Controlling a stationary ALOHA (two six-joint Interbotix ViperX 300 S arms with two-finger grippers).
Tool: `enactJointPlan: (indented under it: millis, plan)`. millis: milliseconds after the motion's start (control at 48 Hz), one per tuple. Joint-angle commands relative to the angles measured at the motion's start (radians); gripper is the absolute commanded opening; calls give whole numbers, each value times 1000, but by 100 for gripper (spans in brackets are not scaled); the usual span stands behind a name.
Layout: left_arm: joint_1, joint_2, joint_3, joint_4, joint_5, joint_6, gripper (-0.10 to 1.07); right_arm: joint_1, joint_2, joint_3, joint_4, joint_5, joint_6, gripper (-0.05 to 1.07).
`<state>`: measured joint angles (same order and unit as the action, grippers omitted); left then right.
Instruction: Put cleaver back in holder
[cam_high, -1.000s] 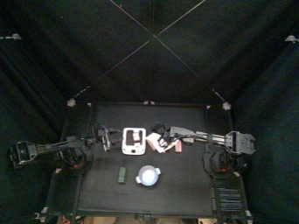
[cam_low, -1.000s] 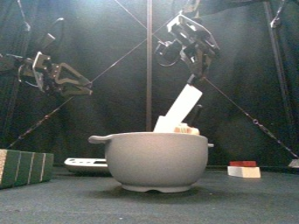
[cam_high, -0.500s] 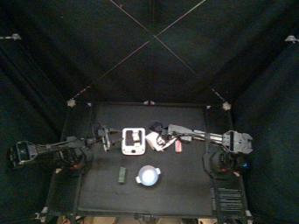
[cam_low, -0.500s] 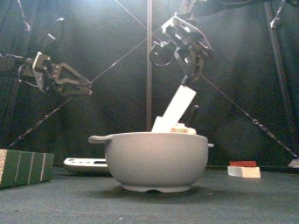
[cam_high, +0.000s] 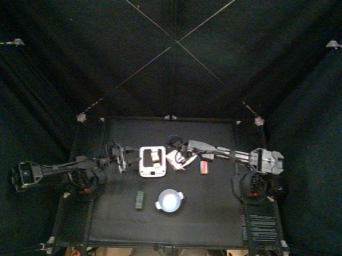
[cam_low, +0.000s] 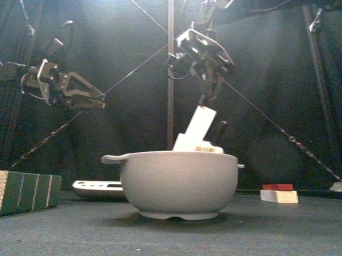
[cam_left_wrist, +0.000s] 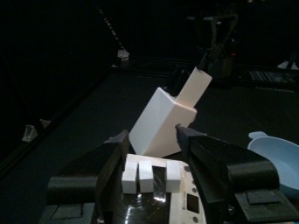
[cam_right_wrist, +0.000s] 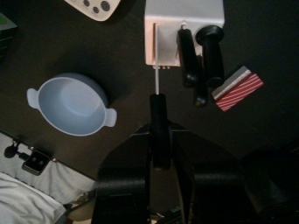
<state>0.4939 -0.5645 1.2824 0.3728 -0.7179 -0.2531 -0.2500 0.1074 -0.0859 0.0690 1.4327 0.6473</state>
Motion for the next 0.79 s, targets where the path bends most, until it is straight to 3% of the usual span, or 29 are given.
enactJointPlan:
  millis: [0, 188, 479, 771]
  plan:
    - [2, 0, -11, 0, -3, 2, 84, -2, -11, -31, -8, -14, -11, 50]
    - [2, 0, -9, 0, -3, 2, 84, 2, -8, -40, -43, -23, -20, 56]
    - [2, 0, -9, 2, -3, 2, 84, 12, -6, -43, -86, -34, -18, 91]
    - [2, 0, -8, -2, -3, 2, 84, 46, -38, -40, -156, -38, -3, 93]
